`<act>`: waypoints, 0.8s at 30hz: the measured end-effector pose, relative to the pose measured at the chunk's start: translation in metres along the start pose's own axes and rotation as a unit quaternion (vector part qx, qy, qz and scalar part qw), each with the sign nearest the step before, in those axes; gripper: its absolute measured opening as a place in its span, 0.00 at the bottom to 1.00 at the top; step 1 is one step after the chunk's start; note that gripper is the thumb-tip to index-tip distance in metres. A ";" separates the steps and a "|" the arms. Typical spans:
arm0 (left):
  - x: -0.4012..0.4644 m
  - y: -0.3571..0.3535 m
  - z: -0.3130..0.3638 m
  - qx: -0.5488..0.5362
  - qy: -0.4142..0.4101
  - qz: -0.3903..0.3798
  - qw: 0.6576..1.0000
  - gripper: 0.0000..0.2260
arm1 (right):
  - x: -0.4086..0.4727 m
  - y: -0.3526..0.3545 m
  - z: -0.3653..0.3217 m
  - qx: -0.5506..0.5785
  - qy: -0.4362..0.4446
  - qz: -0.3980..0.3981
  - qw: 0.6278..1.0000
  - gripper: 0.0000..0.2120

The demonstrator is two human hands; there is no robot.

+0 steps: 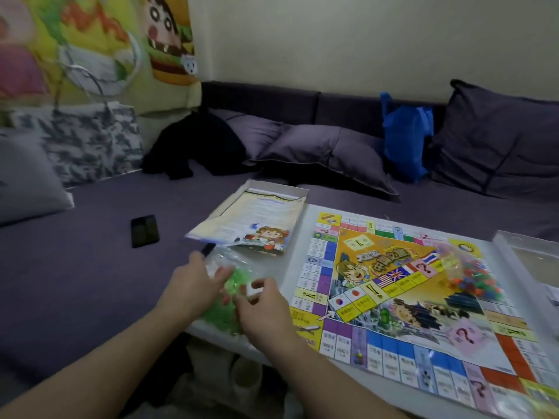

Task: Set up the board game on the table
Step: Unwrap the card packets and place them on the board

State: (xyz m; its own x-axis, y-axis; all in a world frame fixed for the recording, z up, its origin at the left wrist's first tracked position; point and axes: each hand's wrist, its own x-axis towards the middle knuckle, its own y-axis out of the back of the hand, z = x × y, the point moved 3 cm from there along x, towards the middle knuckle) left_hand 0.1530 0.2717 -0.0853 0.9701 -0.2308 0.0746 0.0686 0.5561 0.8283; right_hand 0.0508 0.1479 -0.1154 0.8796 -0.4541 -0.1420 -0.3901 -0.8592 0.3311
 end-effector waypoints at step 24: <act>-0.040 -0.068 0.096 0.061 -0.310 -0.017 0.949 0.16 | -0.019 0.095 0.024 -0.316 0.188 0.043 0.929 0.19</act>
State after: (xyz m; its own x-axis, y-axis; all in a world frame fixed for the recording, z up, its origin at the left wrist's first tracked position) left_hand 0.0875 0.1667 -0.0908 0.6418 -0.6932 0.3280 0.0336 0.4527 0.8910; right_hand -0.0096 0.0693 -0.1040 0.9320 -0.2976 0.2071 -0.3301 -0.4604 0.8240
